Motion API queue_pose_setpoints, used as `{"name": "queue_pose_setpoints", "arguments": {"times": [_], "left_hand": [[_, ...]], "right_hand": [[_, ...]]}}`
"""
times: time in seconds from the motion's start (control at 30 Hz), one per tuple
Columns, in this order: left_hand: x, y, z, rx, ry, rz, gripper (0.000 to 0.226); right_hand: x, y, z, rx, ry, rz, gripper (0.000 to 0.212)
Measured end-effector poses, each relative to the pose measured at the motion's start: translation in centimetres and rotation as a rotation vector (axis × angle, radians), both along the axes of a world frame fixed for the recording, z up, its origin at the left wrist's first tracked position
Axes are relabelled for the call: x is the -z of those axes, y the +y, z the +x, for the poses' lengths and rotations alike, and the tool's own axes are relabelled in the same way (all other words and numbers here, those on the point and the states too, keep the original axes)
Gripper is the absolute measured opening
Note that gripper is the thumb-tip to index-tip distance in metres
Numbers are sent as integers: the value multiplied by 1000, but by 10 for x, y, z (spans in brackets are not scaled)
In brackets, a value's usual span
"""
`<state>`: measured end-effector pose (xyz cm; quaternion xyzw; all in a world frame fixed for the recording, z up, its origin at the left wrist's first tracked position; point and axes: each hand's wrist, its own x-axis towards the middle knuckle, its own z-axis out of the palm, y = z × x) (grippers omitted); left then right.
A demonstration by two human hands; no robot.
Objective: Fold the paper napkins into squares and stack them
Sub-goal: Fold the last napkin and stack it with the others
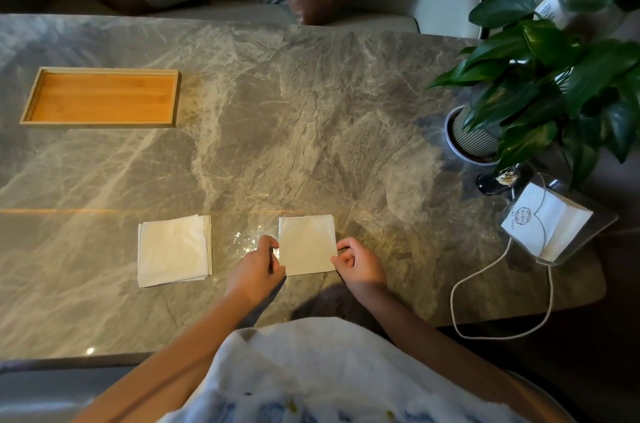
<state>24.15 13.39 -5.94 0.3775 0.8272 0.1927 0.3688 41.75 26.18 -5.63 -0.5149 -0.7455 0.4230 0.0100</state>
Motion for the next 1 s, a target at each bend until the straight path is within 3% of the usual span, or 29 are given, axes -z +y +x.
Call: {"name": "queue_pose_setpoints", "arguments": {"times": [0.3, 0.43, 0.53, 0.7, 1.0], "left_hand": [[1, 0, 0, 11, 50, 8, 33], [-1, -6, 0, 5, 269, 167, 33], [-6, 5, 8, 233, 459, 221, 49], [8, 25, 14, 504, 504, -65, 62], [20, 8, -9, 498, 538, -171, 71]], "right_hand": [[-3, 1, 0, 52, 46, -38, 21], [-7, -1, 4, -108, 28, 321, 34], [-7, -3, -14, -413, -54, 467, 51], [15, -12, -32, -673, -314, 398, 65], [14, 17, 0, -698, -335, 387, 73]]}}
